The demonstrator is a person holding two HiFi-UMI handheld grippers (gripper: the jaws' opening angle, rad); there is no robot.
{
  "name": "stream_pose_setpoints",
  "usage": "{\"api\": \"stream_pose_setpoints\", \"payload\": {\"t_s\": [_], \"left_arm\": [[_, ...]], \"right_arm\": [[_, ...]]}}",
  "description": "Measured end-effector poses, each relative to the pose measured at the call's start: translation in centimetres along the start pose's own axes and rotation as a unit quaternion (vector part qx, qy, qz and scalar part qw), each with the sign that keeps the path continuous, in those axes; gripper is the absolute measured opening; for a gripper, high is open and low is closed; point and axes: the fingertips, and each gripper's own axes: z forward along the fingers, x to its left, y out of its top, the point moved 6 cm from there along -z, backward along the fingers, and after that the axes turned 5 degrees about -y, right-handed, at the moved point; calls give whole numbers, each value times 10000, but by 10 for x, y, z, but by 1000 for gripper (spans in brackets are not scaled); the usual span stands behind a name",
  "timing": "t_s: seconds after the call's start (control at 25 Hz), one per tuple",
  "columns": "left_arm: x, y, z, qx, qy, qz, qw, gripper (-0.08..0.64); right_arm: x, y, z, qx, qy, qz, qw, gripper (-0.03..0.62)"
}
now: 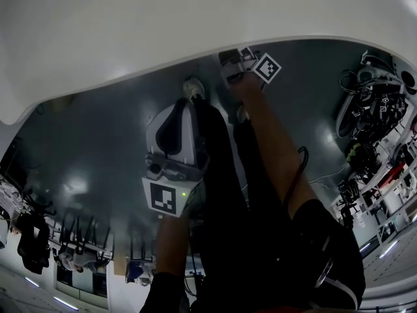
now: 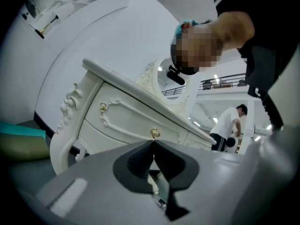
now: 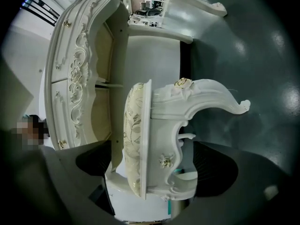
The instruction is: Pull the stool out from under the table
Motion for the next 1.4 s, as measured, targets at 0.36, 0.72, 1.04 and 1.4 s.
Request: {"api": "stream_pose_setpoints", "payload": {"t_s": [0.36, 0.72, 1.04, 1.4], "left_arm": [[10, 6, 5, -37, 78, -75, 9999, 10], [10, 4, 7, -134, 114, 45, 9998, 10], [4, 2, -1, -107, 147, -12, 9998, 9], [-9, -4, -3, -87, 140, 22, 9999, 10]], "right_arm": [[-5, 1, 22, -118, -8, -3, 9999, 595], [-3, 10, 29, -144, 135, 19, 9998, 595], [-2, 17, 38, -181, 239, 33, 9995, 494], [0, 20, 45, -151, 341, 83, 9993, 488]]}}
